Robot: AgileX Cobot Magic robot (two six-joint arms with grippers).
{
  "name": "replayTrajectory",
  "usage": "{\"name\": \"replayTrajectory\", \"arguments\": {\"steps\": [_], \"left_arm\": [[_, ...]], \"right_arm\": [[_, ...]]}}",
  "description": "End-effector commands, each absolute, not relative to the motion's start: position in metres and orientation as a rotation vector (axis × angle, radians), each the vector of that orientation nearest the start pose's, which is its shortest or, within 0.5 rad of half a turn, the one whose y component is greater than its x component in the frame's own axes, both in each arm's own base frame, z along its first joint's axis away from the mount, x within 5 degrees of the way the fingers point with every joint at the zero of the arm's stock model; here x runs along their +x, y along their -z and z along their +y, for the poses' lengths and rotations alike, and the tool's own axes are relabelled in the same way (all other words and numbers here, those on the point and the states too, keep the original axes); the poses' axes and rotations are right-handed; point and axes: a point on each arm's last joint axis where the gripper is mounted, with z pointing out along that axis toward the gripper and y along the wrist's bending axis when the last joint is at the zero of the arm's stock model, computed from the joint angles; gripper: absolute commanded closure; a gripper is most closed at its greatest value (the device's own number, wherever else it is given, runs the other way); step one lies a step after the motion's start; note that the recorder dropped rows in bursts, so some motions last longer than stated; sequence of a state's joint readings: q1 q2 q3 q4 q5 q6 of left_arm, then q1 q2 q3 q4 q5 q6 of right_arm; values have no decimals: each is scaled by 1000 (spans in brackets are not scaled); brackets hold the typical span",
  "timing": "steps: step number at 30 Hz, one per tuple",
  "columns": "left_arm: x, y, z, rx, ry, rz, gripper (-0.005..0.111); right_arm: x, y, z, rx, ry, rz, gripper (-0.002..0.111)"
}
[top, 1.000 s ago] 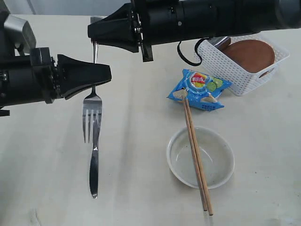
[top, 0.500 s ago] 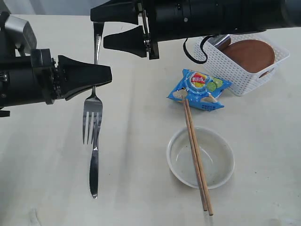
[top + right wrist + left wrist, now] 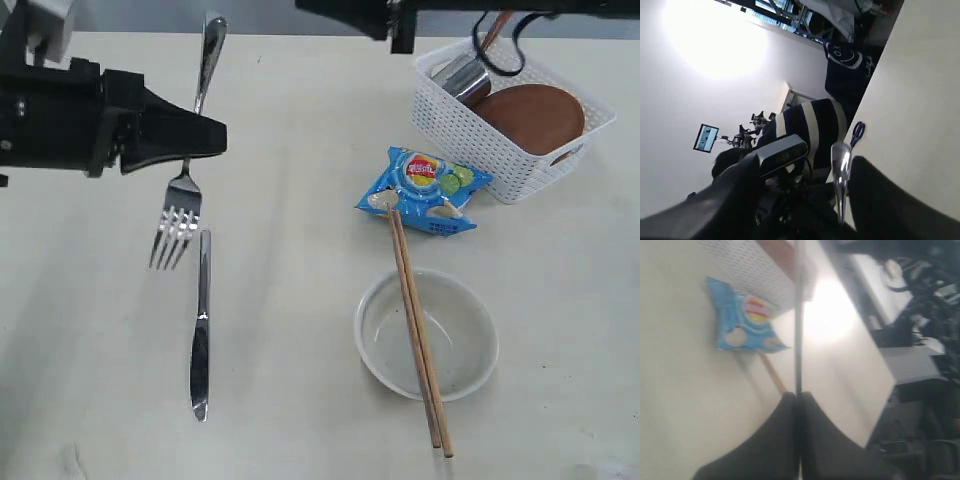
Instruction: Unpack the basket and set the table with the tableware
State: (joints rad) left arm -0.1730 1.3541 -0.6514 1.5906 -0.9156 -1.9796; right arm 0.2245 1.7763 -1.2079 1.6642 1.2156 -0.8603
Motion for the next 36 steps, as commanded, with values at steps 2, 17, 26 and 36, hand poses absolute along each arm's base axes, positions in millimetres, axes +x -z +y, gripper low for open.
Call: {"name": "replayTrajectory", "arguments": {"steps": [2, 17, 26, 36], "left_arm": [[229, -270, -103, 260, 1090, 2204, 107], [249, -269, -82, 340, 554, 2080, 107], [258, -271, -68, 425, 148, 2004, 107], [244, -271, -117, 478, 58, 1946, 107]], "right_arm": [[319, -314, 148, -335, -1777, 2048, 81], [282, -299, 200, -619, -1692, 2285, 85], [286, -292, 214, -552, -1500, 2303, 85], [285, -288, 253, -395, -1197, 2229, 51]]}}
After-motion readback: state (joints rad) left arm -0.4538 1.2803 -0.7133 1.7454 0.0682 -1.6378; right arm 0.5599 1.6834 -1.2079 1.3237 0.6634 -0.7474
